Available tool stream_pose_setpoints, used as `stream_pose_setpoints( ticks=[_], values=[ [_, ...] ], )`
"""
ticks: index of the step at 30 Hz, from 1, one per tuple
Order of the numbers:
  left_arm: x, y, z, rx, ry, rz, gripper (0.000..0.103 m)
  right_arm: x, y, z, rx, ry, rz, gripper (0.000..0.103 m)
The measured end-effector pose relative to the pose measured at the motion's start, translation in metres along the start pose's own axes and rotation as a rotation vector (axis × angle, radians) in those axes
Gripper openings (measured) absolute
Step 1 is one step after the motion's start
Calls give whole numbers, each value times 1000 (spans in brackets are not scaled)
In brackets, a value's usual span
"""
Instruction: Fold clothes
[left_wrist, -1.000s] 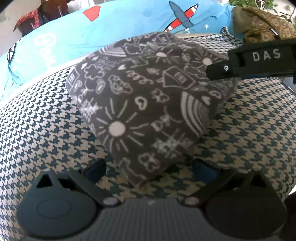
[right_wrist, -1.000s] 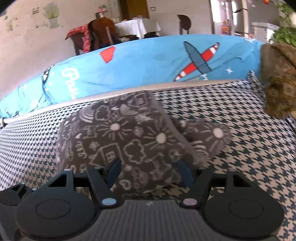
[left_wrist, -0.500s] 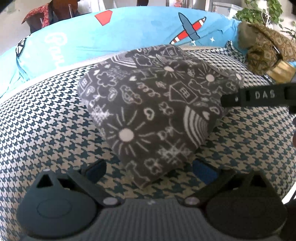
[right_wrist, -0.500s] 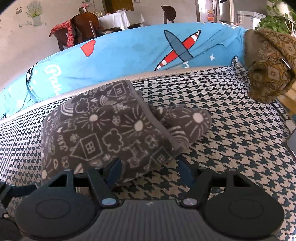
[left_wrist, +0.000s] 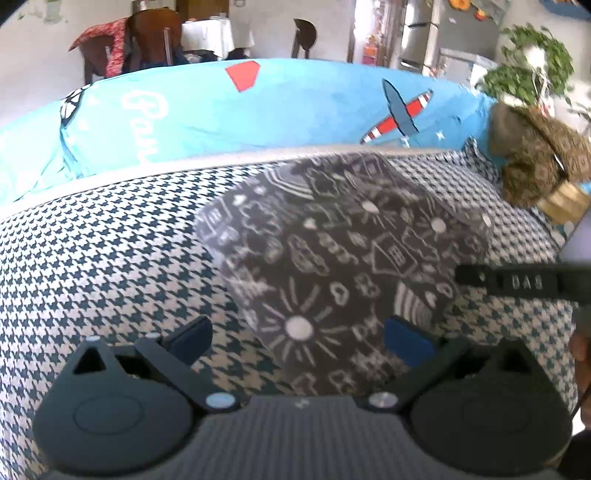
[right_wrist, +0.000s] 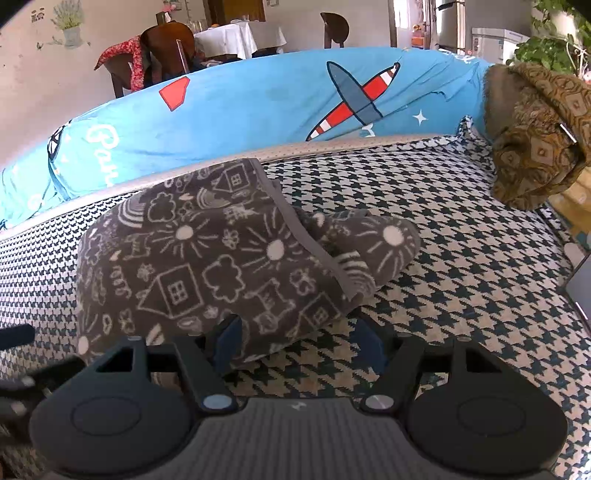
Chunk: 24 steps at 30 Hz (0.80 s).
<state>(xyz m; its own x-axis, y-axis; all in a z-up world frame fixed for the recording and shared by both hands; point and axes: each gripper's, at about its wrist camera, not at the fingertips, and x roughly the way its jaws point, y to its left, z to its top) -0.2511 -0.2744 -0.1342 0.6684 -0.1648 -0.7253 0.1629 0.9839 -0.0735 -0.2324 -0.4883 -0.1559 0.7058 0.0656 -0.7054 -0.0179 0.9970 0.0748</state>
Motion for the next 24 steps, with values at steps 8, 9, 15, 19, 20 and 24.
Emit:
stream_pose_setpoints(
  ticks=[8, 9, 15, 19, 20, 24],
  values=[
    [5, 23, 15, -53, -14, -25, 103, -1, -1, 0, -8, 1, -37, 69],
    [7, 25, 16, -56, -8, -35, 103, -1, -1, 0, -9, 1, -42, 69],
    [15, 27, 21, -52, 4, -60, 103, -2, -2, 0, -16, 2, -69, 69],
    [19, 31, 25, -64, 11, -72, 103, -2, -3, 0, -17, 9, -89, 69],
    [20, 32, 26, -66, 13, -75, 103, -2, -3, 0, -14, 11, -90, 69],
    [25, 35, 29, -76, 25, -81, 103, -3, -5, 0, -11, 11, -99, 69]
  ],
)
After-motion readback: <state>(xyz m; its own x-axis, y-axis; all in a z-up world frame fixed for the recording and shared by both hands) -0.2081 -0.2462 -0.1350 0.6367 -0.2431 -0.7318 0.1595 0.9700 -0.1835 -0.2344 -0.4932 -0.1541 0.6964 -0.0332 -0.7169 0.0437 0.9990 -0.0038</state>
